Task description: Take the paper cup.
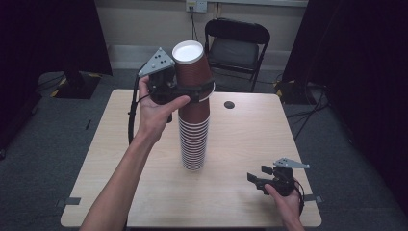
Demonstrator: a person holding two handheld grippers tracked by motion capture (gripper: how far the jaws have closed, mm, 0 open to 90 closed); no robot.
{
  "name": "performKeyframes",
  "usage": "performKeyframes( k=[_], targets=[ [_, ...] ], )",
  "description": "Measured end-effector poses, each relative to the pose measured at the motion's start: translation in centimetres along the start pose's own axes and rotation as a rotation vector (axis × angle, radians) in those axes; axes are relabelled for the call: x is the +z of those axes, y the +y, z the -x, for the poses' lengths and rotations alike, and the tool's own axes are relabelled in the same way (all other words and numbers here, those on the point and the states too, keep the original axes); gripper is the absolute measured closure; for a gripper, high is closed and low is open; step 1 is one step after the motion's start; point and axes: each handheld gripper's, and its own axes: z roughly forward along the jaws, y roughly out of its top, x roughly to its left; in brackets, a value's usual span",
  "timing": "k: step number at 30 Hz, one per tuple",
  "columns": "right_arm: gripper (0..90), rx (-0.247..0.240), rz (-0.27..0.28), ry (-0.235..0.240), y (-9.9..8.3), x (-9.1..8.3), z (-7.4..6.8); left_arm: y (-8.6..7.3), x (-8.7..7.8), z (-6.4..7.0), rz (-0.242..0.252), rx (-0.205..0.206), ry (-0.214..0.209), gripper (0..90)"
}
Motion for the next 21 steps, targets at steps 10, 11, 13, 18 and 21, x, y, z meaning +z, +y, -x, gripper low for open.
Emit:
performKeyframes(
  k=[10, 11, 13, 18, 21],
  targets=[
    [23.2, -0.002, -0.004, 0.004, 0.0, 0.1, 0.0, 2.4, -0.6, 0.1, 0.068, 0.011, 0.011, 12.3],
    [23.2, -0.002, -0.003, 0.004, 0.0, 0.1, 0.0, 2.6, -0.7, 0.1, 0.069, 0.015, 0.013, 12.3],
    [23.2, -0.002, -0.001, 0.006, 0.0, 0.1, 0.0, 2.9, -0.8, 0.1, 0.081, 0.017, 0.012, 12.3],
    [23.2, -0.002, -0.001, 0.007, 0.0, 0.0, 0.0, 3.3, -1.3, 0.0, 0.091, 0.010, 0.009, 12.3],
    [23.2, -0.002, -0.001, 0.007, 0.0, 0.0, 0.0, 3.2, -1.6, -0.2, 0.093, 0.004, 0.015, 12.4]
  ],
)
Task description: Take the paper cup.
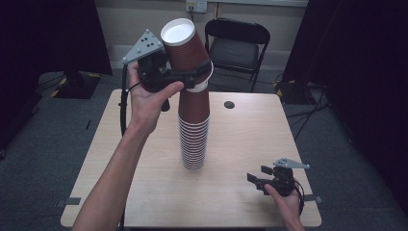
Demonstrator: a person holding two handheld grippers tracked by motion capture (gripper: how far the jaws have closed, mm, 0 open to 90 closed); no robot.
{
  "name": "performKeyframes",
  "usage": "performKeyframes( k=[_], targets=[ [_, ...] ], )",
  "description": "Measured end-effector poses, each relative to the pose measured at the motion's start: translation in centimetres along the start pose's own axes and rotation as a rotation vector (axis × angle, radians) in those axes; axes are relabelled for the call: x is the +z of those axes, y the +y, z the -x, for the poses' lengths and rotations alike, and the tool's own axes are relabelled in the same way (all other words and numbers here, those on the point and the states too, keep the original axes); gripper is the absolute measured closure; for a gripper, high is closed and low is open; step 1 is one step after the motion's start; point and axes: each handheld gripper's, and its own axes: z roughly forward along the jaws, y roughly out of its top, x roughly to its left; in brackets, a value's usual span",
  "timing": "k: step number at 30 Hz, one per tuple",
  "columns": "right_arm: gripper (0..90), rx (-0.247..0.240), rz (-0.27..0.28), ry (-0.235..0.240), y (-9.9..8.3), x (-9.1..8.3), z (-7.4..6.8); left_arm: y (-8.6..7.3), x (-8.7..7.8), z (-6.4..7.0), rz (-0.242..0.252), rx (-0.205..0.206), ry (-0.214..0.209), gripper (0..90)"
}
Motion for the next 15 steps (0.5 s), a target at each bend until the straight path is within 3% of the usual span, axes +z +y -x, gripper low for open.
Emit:
performKeyframes(
  k=[4, 10, 15],
  targets=[
    [23.3, -0.001, 0.000, 0.001, 0.0, 0.0, 0.0, -0.2, -1.0, -0.4, -0.003, -0.039, -0.002, 12.4],
    [23.3, 0.000, 0.000, 0.001, 0.0, 0.0, -0.1, -0.3, -2.2, -0.7, -0.001, -0.030, 0.001, 12.4],
    [23.3, -0.003, -0.002, 0.002, 0.0, 0.1, -0.2, -0.7, -3.5, -1.4, 0.003, -0.046, 0.013, 12.4]
  ],
)
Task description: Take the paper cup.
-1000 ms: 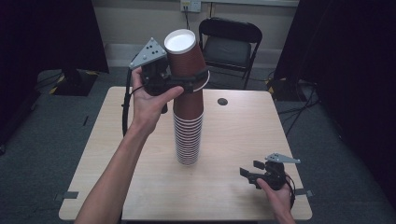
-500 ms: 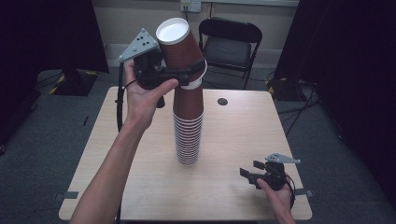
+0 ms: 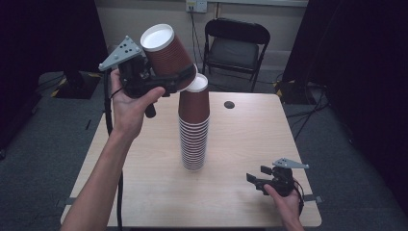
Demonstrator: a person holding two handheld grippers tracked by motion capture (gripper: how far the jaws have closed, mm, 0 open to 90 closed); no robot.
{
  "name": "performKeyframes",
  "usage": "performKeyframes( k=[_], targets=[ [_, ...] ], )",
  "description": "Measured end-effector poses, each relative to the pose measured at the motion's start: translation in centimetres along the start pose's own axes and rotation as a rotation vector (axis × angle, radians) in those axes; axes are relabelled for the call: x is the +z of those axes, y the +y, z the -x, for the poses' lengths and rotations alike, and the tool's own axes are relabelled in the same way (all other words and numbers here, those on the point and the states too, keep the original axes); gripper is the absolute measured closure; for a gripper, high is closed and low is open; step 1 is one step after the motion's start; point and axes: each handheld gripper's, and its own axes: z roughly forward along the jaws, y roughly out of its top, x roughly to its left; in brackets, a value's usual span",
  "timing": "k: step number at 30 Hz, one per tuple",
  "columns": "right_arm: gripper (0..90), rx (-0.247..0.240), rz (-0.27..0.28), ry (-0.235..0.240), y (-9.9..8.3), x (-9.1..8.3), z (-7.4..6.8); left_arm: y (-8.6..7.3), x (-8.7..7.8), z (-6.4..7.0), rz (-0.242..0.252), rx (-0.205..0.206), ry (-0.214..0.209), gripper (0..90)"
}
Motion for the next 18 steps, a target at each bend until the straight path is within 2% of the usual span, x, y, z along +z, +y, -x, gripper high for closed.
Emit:
performKeyframes(
  k=[5, 8, 15, 18],
  targets=[
    [23.3, 0.001, -0.003, -0.002, 0.0, 0.0, 0.0, -0.5, -1.2, -0.8, -0.009, -0.011, 0.025, 12.5],
    [23.3, -0.002, -0.003, 0.000, 0.0, 0.1, -0.1, -0.9, -2.0, -1.4, -0.010, -0.034, 0.050, 12.5],
    [23.4, -0.003, 0.000, 0.001, 0.0, 0.1, -0.1, -1.9, -3.5, -2.5, -0.039, -0.060, 0.090, 12.5],
    [23.5, -0.007, -0.001, 0.002, 0.0, 0.1, -0.2, -2.6, -4.1, -2.9, -0.057, -0.057, 0.112, 12.4]
  ],
)
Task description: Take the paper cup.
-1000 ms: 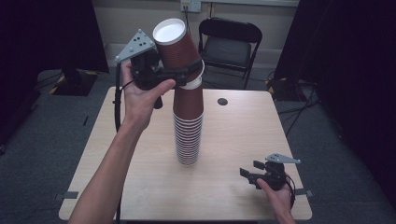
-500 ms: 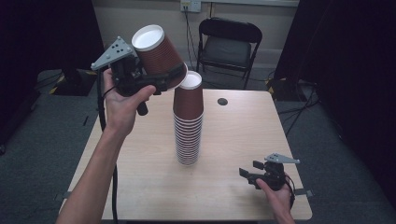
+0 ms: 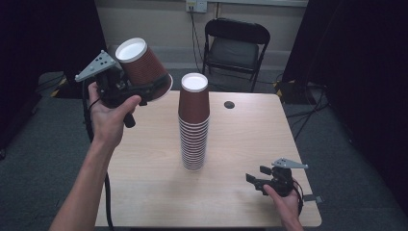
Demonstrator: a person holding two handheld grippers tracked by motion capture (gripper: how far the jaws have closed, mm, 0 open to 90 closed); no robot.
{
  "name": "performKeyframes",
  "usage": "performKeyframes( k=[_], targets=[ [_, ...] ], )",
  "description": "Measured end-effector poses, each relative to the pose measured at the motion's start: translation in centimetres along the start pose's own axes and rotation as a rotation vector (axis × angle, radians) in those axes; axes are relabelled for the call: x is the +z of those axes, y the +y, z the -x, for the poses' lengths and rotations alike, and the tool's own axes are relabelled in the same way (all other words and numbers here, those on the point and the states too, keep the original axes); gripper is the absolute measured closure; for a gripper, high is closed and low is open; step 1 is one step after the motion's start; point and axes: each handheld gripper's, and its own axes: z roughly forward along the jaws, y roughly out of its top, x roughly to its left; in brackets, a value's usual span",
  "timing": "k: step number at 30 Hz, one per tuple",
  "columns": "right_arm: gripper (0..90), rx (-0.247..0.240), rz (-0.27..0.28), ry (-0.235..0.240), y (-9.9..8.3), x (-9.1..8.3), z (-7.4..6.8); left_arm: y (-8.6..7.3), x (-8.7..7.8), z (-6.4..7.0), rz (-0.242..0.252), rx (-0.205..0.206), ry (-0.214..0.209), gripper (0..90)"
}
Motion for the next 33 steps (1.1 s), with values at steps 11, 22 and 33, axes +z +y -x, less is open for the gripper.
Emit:
performKeyframes(
  k=[11, 22, 33],
  targets=[
    [23.5, -0.012, -0.005, 0.005, 0.0, 0.1, -0.4, -3.3, -1.4, -1.1, -0.113, -0.016, -0.002, 12.5],
    [23.2, -0.025, 0.007, 0.018, 0.1, 0.0, -0.8, -7.3, -3.0, 0.2, -0.164, -0.021, 0.014, 12.5],
    [22.6, -0.048, 0.012, 0.021, 0.3, 0.1, -1.6, -12.2, -4.3, 0.1, -0.196, -0.123, 0.054, 12.3]
  ],
)
